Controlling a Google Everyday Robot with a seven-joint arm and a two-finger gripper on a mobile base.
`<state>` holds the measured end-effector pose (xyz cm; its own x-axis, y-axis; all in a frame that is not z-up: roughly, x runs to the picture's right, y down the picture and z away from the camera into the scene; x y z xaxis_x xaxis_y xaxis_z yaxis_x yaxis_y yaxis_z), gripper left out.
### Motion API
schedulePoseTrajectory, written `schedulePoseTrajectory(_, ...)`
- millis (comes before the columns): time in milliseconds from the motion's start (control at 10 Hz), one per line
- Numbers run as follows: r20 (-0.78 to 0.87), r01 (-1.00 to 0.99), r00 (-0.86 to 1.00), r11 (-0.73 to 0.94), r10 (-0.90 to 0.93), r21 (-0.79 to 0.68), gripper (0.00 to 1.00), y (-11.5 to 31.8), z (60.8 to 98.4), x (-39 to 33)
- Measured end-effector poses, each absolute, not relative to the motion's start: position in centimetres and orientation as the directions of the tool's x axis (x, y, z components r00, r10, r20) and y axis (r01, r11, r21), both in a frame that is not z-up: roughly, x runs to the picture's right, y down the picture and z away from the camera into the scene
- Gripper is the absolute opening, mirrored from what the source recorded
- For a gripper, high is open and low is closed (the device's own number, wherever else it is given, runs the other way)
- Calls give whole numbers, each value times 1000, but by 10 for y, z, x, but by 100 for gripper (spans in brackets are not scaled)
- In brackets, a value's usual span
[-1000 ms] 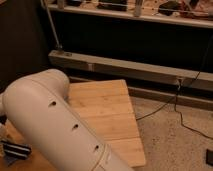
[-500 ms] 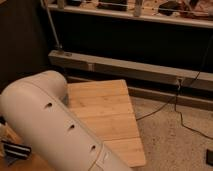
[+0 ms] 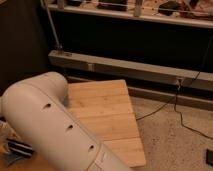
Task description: Place the eraser on the white sponge
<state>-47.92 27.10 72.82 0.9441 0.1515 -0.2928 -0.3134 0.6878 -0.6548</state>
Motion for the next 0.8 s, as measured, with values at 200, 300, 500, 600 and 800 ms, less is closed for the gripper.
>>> schedulePoseTrajectory(200,-300,-325,940,685,162,-652,80,271,732,-483)
schedulePoseTrajectory(300,-299,-328,940,683,165,-653,80,270,732,-485)
schedulePoseTrajectory(500,-294,-334,939,676,179,-657,80,267,730,-488)
schedulePoseTrajectory(600,-288,-339,938,674,192,-656,80,262,726,-488)
schedulePoseTrajectory(800,-287,-354,934,675,215,-647,80,251,718,-483)
